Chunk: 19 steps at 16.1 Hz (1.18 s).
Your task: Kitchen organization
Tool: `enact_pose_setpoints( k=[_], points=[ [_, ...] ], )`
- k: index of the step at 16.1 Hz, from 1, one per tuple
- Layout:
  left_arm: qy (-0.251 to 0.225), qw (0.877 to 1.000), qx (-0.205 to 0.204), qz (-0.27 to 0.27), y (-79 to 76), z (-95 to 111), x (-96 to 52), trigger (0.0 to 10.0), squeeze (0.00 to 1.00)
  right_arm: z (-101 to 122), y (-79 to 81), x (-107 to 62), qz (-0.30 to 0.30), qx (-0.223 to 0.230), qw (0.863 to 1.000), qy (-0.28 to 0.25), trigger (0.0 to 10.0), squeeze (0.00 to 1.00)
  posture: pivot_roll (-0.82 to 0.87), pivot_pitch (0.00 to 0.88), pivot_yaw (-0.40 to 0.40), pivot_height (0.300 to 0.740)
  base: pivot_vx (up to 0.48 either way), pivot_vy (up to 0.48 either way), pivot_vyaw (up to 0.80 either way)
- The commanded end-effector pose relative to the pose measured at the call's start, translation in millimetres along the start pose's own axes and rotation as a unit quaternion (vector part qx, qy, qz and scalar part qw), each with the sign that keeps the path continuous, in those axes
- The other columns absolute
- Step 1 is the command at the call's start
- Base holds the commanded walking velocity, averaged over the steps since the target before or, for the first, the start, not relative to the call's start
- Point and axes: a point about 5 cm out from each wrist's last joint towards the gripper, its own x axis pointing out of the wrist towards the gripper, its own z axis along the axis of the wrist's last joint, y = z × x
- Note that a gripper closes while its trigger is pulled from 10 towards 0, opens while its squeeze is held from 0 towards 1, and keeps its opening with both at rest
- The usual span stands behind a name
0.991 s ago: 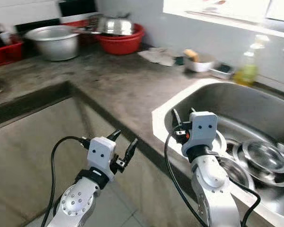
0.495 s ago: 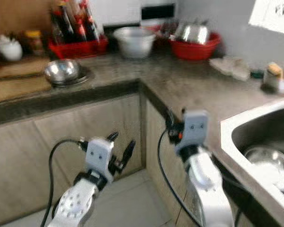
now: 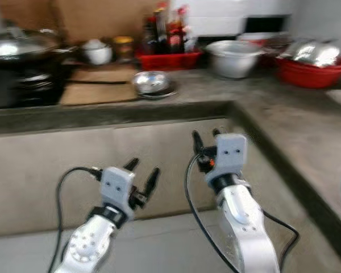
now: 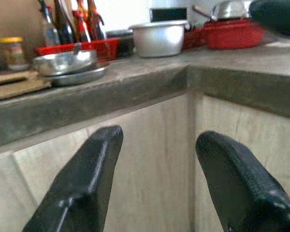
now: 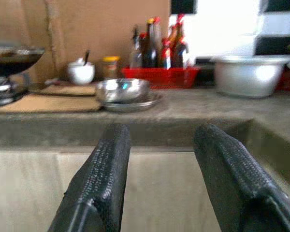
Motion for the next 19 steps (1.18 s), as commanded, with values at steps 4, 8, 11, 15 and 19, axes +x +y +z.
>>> enact_pose_setpoints(
  k=[4, 8, 11, 15, 19],
  points=[
    [-0.007, 1.0, 0.016, 0.009, 3.2, 3.5, 1.3, 10.0, 0.0, -0.7, 4.6, 1.8, 0.012, 0.01, 1.0, 0.007, 10.0, 0.0, 0.07, 0.0, -0.051, 0.74, 0.075, 0.0, 0.2],
    [-0.005, 1.0, 0.018, 0.005, 1.3, 2.3, 0.5, 10.0, 0.0, -1.5, 6.5, 1.4, 0.02, 0.005, 1.0, 0.006, 10.0, 0.0, 0.07, 0.0, -0.053, 0.74, 0.378, 0.0, 0.0],
    [-0.006, 1.0, 0.019, 0.003, 0.6, 2.9, -0.5, 10.0, 0.0, -4.2, 8.3, -0.1, 0.026, -0.01, 1.0, 0.007, 10.0, 0.0, 0.07, 0.0, -0.05, 0.74, 0.358, 0.0, 0.53],
    [-0.006, 1.0, 0.018, 0.0, -0.9, 3.0, 0.2, 10.0, 0.0, -4.4, 5.9, 2.1, 0.011, 0.001, 1.0, 0.009, 10.0, 0.0, 0.08, 0.0, -0.053, 0.74, 0.335, 0.0, 0.2],
    [-0.007, 1.0, 0.019, -0.002, -1.1, 2.5, 0.1, 10.0, 0.0, -4.1, 5.8, 3.6, 0.012, -0.001, 1.0, 0.006, 10.0, 0.0, 0.08, 0.0, -0.052, 0.74, 0.341, 0.0, 0.0]
  ],
)
